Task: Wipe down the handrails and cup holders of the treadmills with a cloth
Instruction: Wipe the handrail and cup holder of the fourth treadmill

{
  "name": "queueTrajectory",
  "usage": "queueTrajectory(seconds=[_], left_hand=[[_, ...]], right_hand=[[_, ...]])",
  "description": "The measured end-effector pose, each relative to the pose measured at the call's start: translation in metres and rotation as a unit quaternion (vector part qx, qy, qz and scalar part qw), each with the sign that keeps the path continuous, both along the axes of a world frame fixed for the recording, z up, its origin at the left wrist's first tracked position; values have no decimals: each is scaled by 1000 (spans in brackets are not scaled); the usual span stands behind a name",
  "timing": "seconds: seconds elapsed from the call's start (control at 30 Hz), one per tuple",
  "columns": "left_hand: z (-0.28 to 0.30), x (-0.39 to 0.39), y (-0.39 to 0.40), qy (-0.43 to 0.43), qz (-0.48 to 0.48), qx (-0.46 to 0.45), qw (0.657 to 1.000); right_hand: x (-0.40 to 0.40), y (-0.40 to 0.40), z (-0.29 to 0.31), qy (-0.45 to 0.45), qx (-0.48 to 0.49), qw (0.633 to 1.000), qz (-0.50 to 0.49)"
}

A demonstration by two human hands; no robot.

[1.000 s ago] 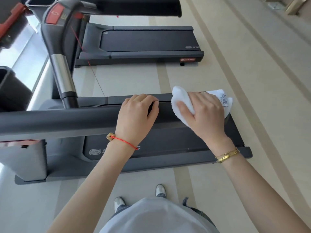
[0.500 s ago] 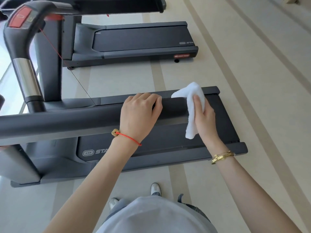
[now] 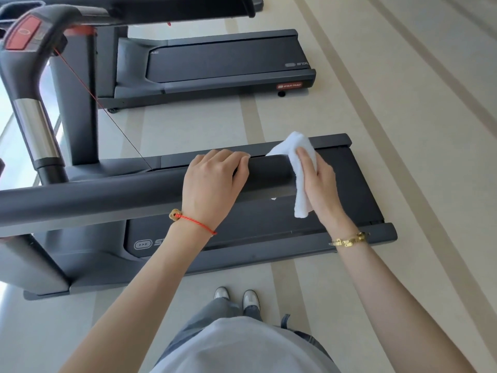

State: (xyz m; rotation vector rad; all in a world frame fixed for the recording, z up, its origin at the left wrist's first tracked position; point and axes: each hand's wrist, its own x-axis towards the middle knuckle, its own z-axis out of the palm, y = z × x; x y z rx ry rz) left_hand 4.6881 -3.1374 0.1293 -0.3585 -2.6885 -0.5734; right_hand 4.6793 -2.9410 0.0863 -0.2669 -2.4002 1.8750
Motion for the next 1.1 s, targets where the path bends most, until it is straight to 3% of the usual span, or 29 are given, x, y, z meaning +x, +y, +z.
queueTrajectory(seconds=[0.07, 0.13, 0.23, 0.3, 0.63, 1.1], left_hand=[[-1, 0, 0, -2, 1, -1, 1000], [-1, -1, 0, 0, 5, -5, 1000], [-2, -2, -3, -3, 0, -1, 1000], [-1, -1, -6, -6, -4, 17, 1000], [1, 16, -69, 0, 83, 22, 996], [-3, 36, -213, 26, 183, 23, 983]], right_hand=[[13, -9, 0, 61, 39, 997, -12], [14, -17, 6, 151, 145, 978, 15], [1, -30, 20, 222, 350, 906, 83], [-7, -34, 27, 235, 415, 872, 106], [-12, -81, 34, 336, 521, 770, 146], [-3, -221, 39, 339, 543, 732, 233]])
